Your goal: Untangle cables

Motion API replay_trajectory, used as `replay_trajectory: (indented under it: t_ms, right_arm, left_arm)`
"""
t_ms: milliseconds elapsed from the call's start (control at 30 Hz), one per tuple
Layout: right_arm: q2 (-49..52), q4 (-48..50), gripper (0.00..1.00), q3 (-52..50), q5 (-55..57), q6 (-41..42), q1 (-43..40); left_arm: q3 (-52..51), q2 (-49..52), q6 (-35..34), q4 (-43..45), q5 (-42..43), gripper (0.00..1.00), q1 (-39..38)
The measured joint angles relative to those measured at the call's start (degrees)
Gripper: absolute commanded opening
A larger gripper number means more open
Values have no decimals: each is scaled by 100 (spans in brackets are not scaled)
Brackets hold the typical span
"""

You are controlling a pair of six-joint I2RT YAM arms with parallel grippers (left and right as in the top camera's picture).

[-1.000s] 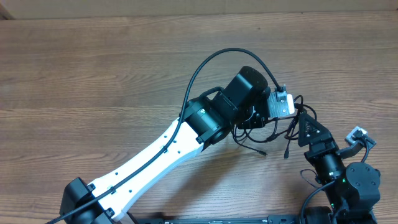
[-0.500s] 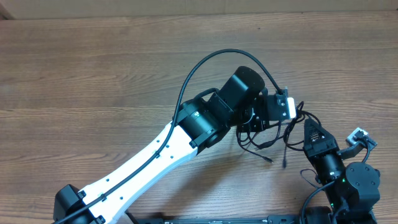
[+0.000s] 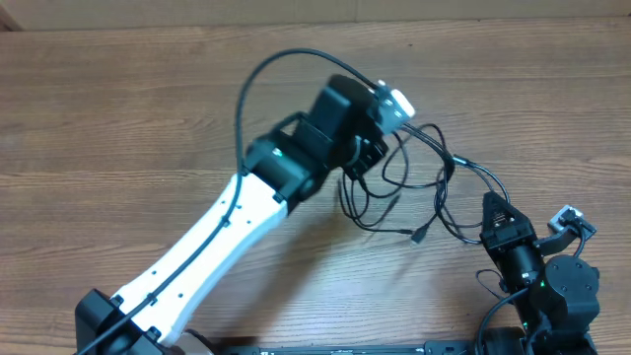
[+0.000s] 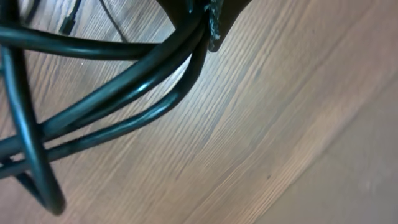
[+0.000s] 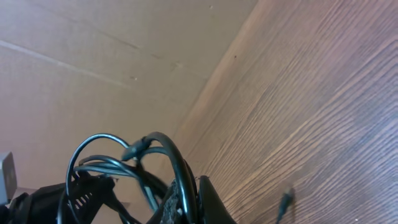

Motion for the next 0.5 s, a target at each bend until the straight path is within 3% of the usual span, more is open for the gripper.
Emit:
replay_trajectory:
  t_ms: [300,500]
  right_arm:
    - [0,-68,6,0,160,2,0]
    - [0,-133,54,0,302,-24,-2]
  left_arm:
    - [0,0,-522,-31,1228,4,691]
    - [0,-2,-686,153,2022,4,944]
